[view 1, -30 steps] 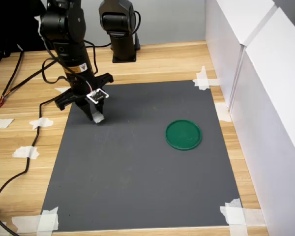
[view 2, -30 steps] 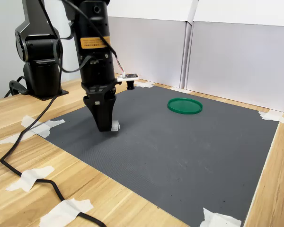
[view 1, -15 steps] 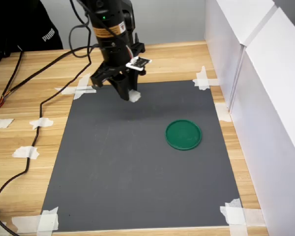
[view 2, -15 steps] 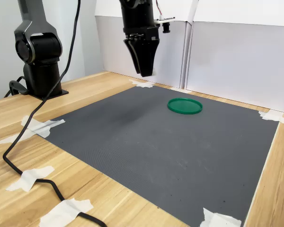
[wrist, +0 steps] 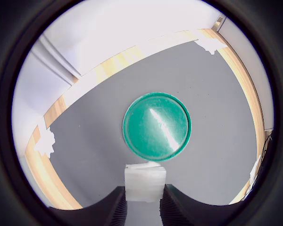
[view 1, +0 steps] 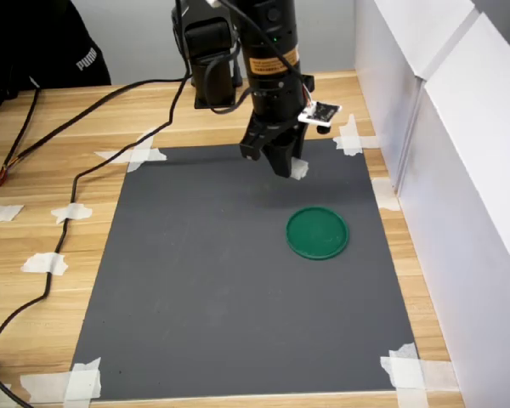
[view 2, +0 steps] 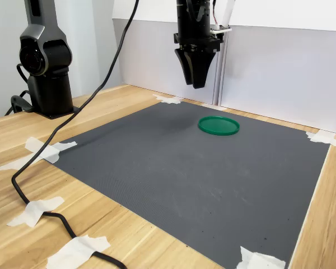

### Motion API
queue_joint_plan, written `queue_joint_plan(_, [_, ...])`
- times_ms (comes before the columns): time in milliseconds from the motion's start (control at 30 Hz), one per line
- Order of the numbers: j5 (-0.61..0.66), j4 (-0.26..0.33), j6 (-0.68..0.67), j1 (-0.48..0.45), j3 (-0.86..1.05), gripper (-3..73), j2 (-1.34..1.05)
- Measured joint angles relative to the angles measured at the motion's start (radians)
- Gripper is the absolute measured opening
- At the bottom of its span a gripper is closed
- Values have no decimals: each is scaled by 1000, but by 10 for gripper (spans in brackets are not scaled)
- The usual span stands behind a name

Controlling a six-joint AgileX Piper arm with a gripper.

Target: Grasp a white terminal and put it on the green lid.

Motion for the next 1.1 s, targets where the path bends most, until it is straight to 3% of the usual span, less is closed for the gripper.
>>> queue_joint_plan(733, [-120,0,-56,1,-74,267,226])
queue_joint_plan(1100, [-124,-8,-34,60,-76,267,262])
